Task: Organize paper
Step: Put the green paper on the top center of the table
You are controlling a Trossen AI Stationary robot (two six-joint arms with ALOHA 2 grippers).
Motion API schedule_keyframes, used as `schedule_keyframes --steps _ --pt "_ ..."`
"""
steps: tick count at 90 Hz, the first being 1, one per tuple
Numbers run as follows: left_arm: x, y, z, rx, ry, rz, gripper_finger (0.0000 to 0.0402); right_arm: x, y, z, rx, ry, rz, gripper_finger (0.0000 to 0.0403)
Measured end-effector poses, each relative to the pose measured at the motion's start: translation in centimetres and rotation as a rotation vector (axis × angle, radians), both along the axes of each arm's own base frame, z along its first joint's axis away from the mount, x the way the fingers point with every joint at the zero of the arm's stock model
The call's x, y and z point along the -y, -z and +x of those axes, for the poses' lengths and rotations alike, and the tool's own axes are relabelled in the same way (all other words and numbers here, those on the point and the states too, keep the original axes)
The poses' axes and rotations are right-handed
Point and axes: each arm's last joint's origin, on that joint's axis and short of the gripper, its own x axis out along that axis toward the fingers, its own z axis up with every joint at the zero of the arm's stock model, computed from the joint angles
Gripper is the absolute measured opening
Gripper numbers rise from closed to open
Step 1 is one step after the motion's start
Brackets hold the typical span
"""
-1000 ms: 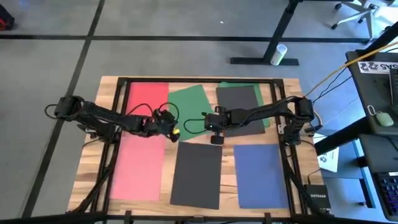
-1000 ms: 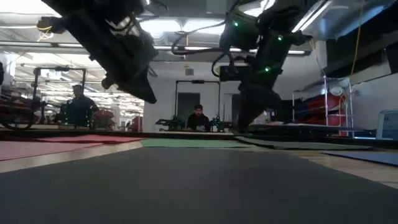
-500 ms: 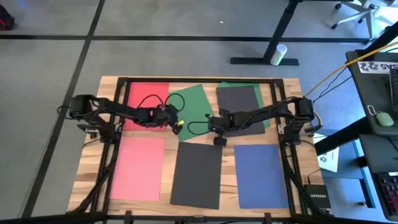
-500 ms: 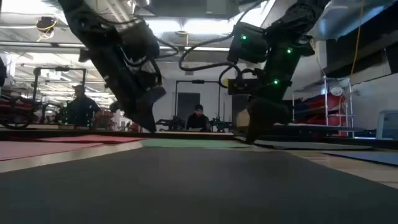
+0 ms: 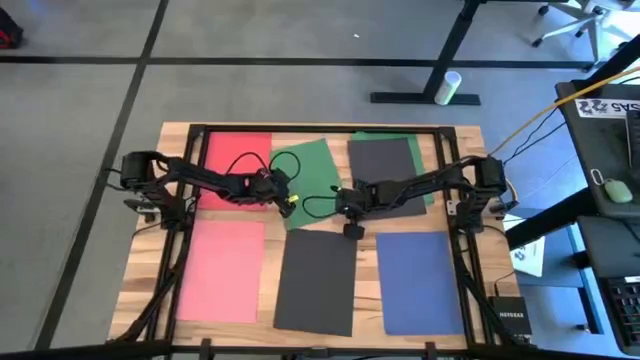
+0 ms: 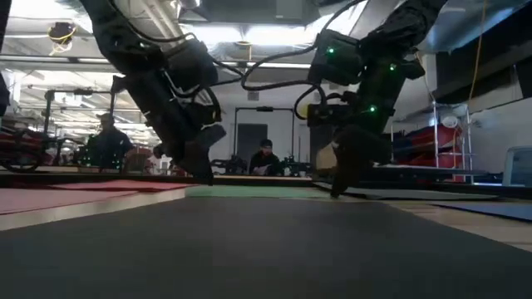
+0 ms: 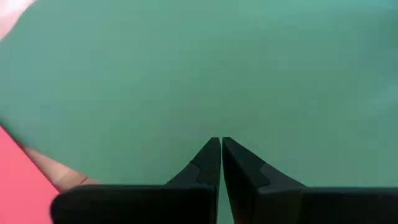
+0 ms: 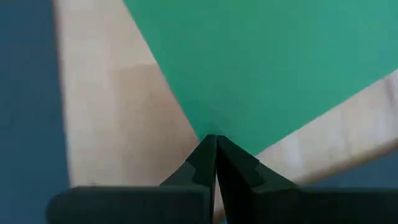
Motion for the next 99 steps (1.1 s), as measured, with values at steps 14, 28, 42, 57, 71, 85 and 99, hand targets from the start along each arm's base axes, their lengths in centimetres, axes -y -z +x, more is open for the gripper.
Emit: schedule_keyframes --steps 14,28,42,57,71,85,99 --pt "-0.7 -0.1 0.0 0.004 -0.005 0.018 0.0000 -1.4 0.0 0.0 0.005 -0.031 0.048 0.0000" --pt "-1.3 -0.2 0.0 0.023 -0.008 0.025 0.0000 -2.6 0.0 0.1 0.016 -0.063 0.067 0.0000" --pt "-1.7 -0.4 0.2 0.050 0.012 0.031 0.0000 -2.9 0.0 0.2 0.029 -0.057 0.075 0.0000" --pt "-1.0 -1.3 0.9 0.089 0.052 0.049 0.0000 -2.4 -0.4 0.6 0.058 -0.052 0.027 0.0000" --pt "-0.6 -1.6 0.9 0.026 0.068 0.031 0.0000 -1.7 -1.4 1.2 0.105 -0.049 0.001 0.0000" --pt "-1.5 -0.3 0.0 -0.072 -0.012 -0.017 0.0000 -1.3 -1.4 1.2 0.104 -0.041 -0.009 0.0000" --pt "-2.7 0.8 0.3 -0.069 -0.031 0.002 0.0000 -1.3 -1.4 1.2 0.107 -0.035 -0.023 0.0000"
